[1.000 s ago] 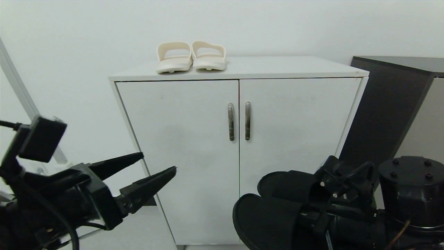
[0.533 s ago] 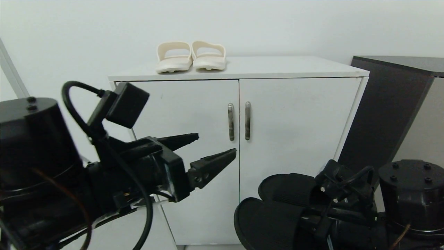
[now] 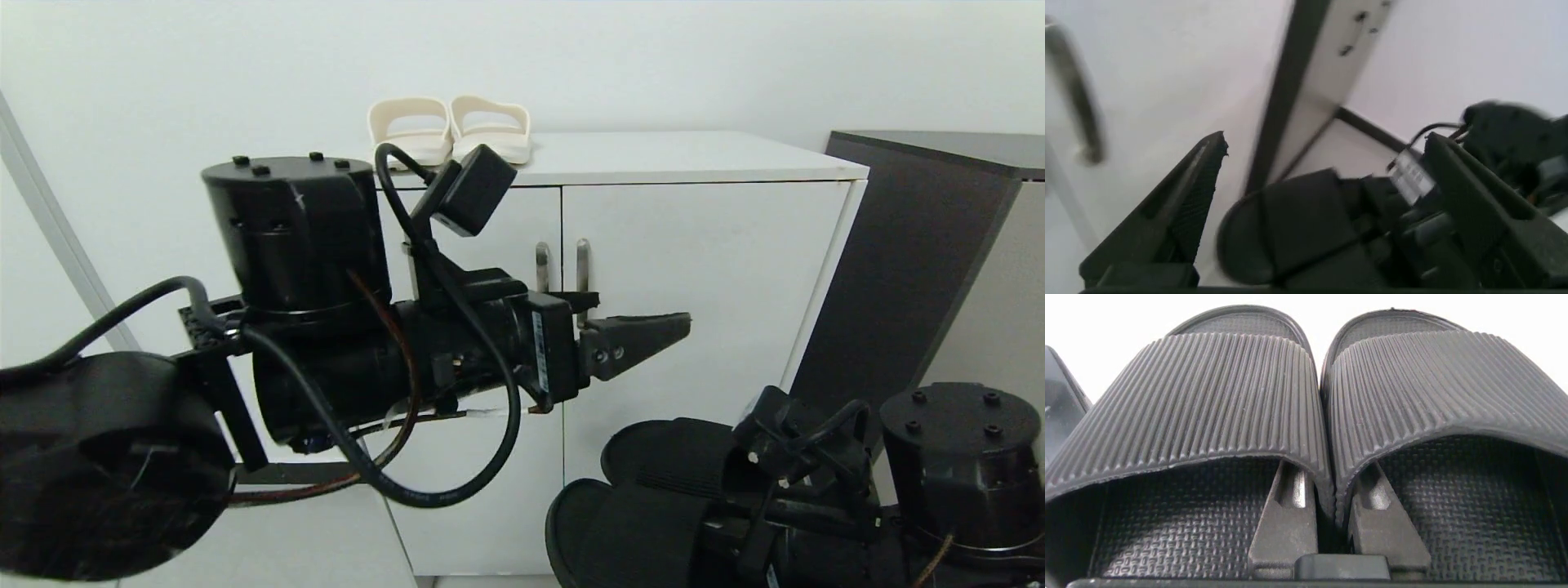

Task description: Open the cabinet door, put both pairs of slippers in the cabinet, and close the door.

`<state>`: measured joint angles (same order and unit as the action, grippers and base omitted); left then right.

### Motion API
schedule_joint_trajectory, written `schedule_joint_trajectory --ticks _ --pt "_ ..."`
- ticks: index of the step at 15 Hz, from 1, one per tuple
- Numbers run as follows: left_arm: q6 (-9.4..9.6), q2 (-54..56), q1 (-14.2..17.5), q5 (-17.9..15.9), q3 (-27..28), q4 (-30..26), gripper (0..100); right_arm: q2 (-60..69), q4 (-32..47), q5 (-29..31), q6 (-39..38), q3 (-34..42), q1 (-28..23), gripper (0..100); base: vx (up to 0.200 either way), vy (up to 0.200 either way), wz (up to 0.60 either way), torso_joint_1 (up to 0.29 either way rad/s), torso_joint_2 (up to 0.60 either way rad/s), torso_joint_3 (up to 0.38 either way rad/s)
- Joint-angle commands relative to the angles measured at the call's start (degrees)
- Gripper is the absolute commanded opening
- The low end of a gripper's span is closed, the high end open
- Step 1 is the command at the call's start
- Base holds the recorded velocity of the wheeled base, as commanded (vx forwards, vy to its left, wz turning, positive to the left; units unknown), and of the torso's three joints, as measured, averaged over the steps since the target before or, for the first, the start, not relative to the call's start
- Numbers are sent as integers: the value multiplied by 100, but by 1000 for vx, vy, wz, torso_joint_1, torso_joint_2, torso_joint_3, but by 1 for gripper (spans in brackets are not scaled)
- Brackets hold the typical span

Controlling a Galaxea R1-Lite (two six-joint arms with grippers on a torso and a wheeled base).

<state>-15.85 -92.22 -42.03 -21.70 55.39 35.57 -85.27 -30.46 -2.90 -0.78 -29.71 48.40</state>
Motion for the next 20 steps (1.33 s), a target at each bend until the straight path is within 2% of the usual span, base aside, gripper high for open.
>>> schedule_joint_trajectory --ticks 1,2,3,8,12,20 --pt "-138 -332 187 -177 323 -33 100 -16 -12 0 -1 9 3 0 0 0 0 0 0 0" --pt "-410 -472 319 -396 507 -33 100 -16 -56 0 -1 9 3 0 0 0 0 0 0 0" --pt "-489 -586 406 -423 622 -33 100 -24 -65 0 -1 18 3 0 0 0 0 0 0 0" --pt "-489 -1052 723 -273 877 -6 100 -33 -65 9 -1 18 3 0 0 0 0 0 0 0" --pt "-472 -1307 732 96 1175 -24 100 -33 -65 9 -1 18 3 0 0 0 0 0 0 0" --pt "-445 -1325 820 307 1158 -33 100 -42 -65 9 -1 18 3 0 0 0 0 0 0 0"
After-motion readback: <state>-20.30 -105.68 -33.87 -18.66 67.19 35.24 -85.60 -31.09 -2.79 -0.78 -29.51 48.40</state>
